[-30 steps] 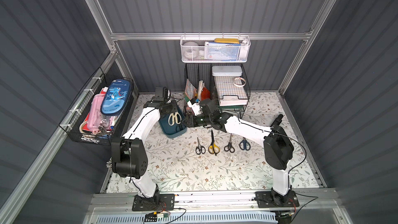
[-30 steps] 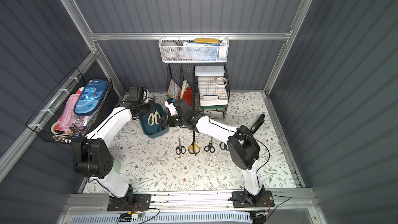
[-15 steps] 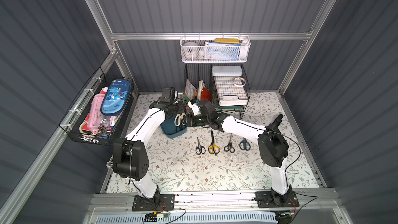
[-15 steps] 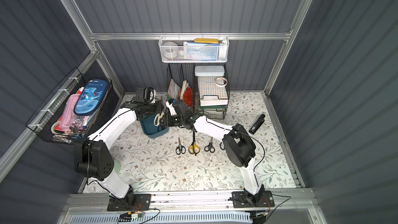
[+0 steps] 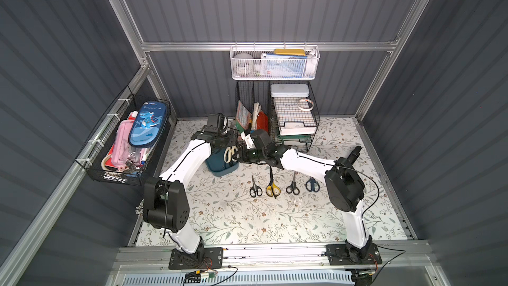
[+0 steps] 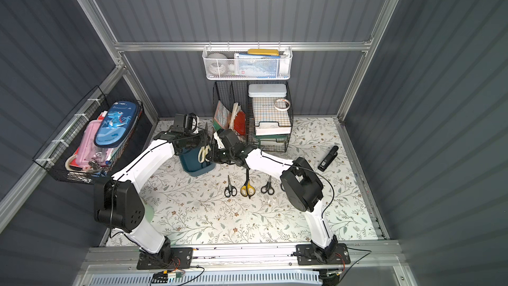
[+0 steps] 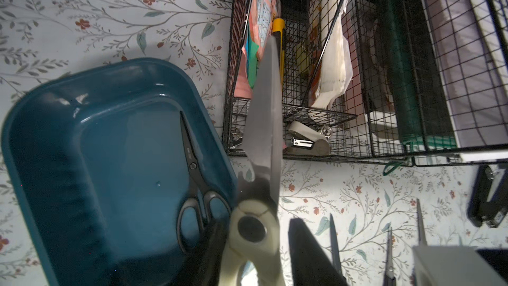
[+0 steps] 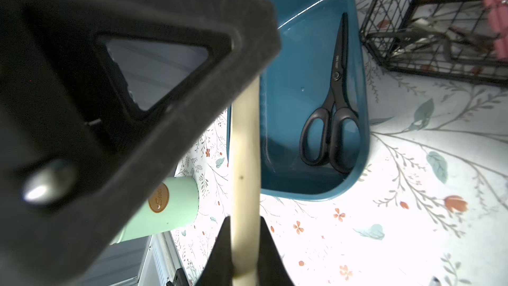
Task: Take the scissors out of the storage box
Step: Pick up the scissors from the storage box, then move the storage box to the center of the board.
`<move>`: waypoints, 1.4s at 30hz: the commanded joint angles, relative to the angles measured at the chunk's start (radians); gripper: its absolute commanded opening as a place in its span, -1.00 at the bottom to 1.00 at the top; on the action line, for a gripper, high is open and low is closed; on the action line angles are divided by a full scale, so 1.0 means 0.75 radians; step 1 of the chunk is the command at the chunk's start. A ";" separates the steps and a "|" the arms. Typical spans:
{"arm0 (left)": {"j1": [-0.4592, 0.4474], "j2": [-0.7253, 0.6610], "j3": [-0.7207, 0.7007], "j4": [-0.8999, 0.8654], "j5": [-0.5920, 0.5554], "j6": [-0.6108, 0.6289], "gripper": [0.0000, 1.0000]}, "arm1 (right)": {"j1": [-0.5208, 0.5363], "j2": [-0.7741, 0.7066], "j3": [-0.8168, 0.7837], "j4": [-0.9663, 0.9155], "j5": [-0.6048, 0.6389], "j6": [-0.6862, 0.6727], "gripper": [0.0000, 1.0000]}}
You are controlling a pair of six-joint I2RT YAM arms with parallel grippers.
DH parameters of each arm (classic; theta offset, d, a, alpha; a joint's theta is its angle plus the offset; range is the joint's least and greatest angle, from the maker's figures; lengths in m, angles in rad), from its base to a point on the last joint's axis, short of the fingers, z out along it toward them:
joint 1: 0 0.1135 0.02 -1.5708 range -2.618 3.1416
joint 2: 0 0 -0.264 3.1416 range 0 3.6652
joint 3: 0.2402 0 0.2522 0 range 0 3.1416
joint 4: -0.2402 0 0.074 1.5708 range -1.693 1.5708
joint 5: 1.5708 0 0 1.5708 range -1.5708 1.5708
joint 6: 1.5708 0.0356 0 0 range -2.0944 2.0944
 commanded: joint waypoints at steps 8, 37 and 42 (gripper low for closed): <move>0.112 -0.109 -0.013 -0.114 -0.036 -0.014 0.27 | 0.000 -0.100 -0.094 0.013 0.050 -0.007 -0.85; 0.291 0.263 -0.214 -0.100 -0.391 -0.216 -0.24 | -0.001 -0.252 -0.245 -0.050 0.012 -0.135 -0.83; 0.324 0.295 -0.192 -0.080 -0.421 -0.241 -0.49 | 0.000 -0.272 -0.263 -0.067 0.013 -0.156 -0.81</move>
